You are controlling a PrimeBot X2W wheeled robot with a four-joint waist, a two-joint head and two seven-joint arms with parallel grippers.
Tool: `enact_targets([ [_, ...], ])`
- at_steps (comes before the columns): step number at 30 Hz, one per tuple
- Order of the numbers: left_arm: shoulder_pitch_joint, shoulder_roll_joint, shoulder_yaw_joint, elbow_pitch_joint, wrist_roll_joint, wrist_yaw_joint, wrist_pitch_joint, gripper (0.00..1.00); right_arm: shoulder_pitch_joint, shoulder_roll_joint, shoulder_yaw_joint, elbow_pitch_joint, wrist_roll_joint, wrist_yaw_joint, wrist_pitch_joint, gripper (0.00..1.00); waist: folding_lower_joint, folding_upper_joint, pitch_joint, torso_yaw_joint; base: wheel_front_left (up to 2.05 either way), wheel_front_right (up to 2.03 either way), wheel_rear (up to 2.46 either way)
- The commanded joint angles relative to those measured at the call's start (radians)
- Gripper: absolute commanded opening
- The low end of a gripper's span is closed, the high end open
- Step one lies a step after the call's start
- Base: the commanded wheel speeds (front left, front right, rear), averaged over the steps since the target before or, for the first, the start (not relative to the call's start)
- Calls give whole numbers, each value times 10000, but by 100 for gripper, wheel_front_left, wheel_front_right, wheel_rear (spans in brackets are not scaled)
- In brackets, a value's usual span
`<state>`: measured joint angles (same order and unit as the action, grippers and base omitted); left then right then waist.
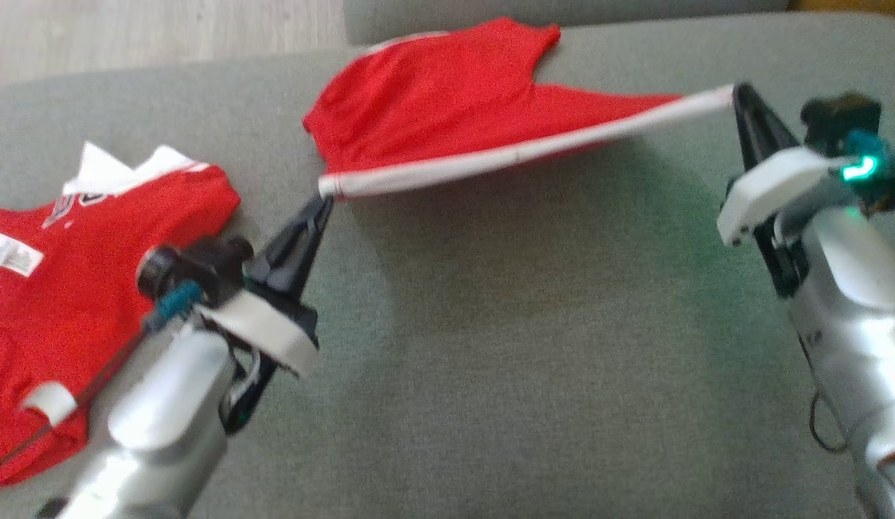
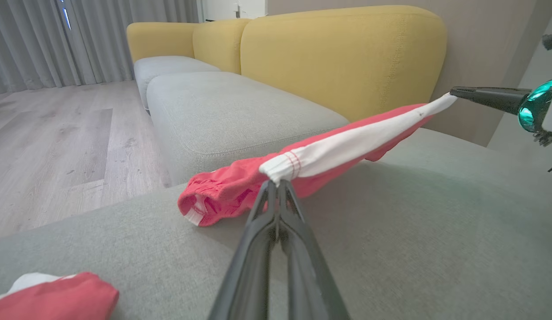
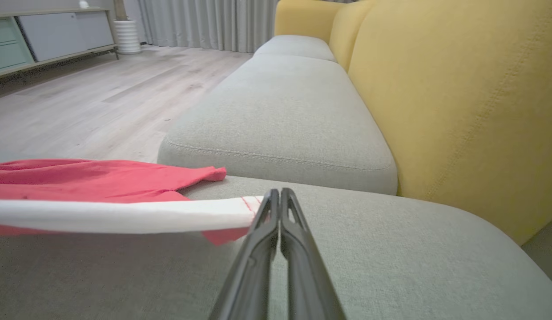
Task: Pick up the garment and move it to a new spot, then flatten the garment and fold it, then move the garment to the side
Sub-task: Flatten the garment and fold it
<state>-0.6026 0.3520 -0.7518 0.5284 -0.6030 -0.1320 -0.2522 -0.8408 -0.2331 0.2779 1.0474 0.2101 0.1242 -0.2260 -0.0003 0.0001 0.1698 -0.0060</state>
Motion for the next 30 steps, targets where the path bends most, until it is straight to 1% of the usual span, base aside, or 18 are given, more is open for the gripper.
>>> enact_targets([
  [1,-77,369,392,-341,123,84,-94,0,239,-235,266,-432,265,65,42,0,3,-1,-480,24,0,0,0],
  [5,745,261,311,-671,405,222,-94,0,1247,-642,776,-1029,987,65,358,0,3,-1,-1092,23,0,0,0],
  [9,1634,237,114,-1073,605,395,-94,0,2324,-1121,1113,-1902,1634,65,698,0,3,-1,-1633,-10,0,0,0],
  [13,2400,227,-57,-1656,592,621,-91,0,3452,-1681,1029,-3072,2183,65,1102,0,3,-1,-1896,3,0,0,0],
  [16,2865,278,-113,-2178,478,807,6,0,4252,-2081,690,-4144,2329,65,1370,0,3,-1,-1929,26,0,0,0],
  [17,2865,278,-113,-2178,478,807,6,0,4252,-2081,690,-4144,2329,65,1370,0,3,-1,-1929,26,0,0,0],
  [20,3132,404,-121,-2670,422,964,117,0,4848,-2305,164,-5180,2179,65,1676,0,3,-1,-1826,77,0,0,0],
  [23,3023,483,15,-3037,390,1121,193,0,5030,-2283,-413,-6096,1778,65,2010,0,3,-1,-1504,237,0,0,0],
  [27,2462,520,162,-3271,393,1086,340,0,4616,-2025,-1052,-7028,1004,65,2577,0,3,-1,-812,532,0,0,0],
  [30,1813,423,286,-3265,391,973,403,0,3937,-1883,-1243,-7449,251,65,3137,0,3,-1,-166,824,0,0,0],
])
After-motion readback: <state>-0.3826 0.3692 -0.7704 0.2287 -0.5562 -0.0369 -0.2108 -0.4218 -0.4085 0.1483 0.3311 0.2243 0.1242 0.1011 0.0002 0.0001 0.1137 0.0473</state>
